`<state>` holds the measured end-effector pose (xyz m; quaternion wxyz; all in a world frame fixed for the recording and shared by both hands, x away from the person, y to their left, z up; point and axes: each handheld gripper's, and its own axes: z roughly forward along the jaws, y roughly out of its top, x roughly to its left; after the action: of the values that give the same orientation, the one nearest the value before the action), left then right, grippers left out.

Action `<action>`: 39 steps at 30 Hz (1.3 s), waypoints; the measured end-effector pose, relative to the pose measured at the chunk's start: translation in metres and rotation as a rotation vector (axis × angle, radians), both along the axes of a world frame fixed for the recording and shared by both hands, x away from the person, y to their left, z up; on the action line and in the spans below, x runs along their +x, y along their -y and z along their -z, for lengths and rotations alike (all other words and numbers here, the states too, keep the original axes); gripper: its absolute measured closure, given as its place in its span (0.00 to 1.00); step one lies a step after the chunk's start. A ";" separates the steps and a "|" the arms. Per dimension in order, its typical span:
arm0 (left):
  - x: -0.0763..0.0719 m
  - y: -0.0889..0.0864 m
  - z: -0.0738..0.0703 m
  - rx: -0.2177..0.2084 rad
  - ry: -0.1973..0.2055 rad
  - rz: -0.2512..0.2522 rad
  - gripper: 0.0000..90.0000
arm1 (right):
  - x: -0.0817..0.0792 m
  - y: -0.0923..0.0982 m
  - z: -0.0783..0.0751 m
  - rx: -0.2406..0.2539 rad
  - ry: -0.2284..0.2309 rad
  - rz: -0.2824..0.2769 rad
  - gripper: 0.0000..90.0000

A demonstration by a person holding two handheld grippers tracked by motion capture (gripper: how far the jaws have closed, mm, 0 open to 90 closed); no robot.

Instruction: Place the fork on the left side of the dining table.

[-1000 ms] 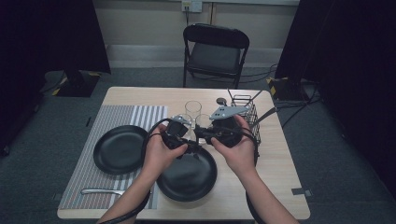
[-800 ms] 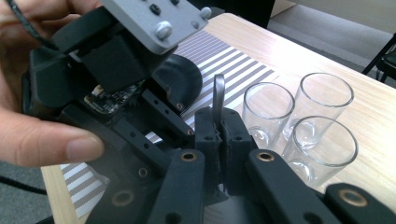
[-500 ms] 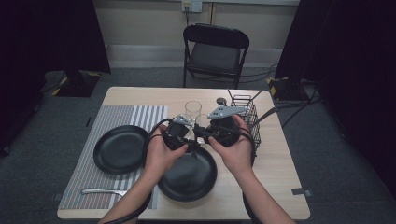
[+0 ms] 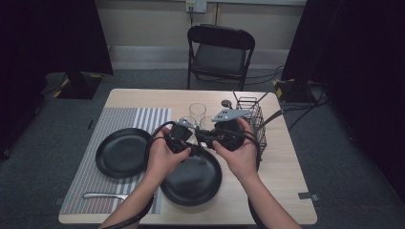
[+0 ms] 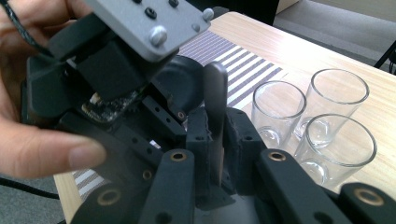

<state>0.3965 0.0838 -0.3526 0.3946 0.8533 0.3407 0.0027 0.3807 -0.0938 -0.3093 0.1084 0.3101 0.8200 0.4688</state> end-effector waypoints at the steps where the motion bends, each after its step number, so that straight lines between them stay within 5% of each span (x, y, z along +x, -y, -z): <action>1: 0.000 0.000 0.001 -0.005 0.000 -0.001 0.96 | 0.000 0.001 0.000 0.000 0.001 -0.004 0.89; 21: 0.004 -0.011 0.001 -0.003 -0.035 -0.019 0.97 | -0.003 0.009 0.007 0.013 0.002 -0.029 0.78; 39: 0.005 -0.019 -0.013 -0.019 -0.043 -0.017 0.97 | -0.007 0.023 0.049 0.025 -0.027 -0.071 0.68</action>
<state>0.4012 0.1027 -0.3399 0.3950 0.8465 0.3565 -0.0154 0.3739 -0.1173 -0.3583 0.0767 0.2883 0.8261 0.4781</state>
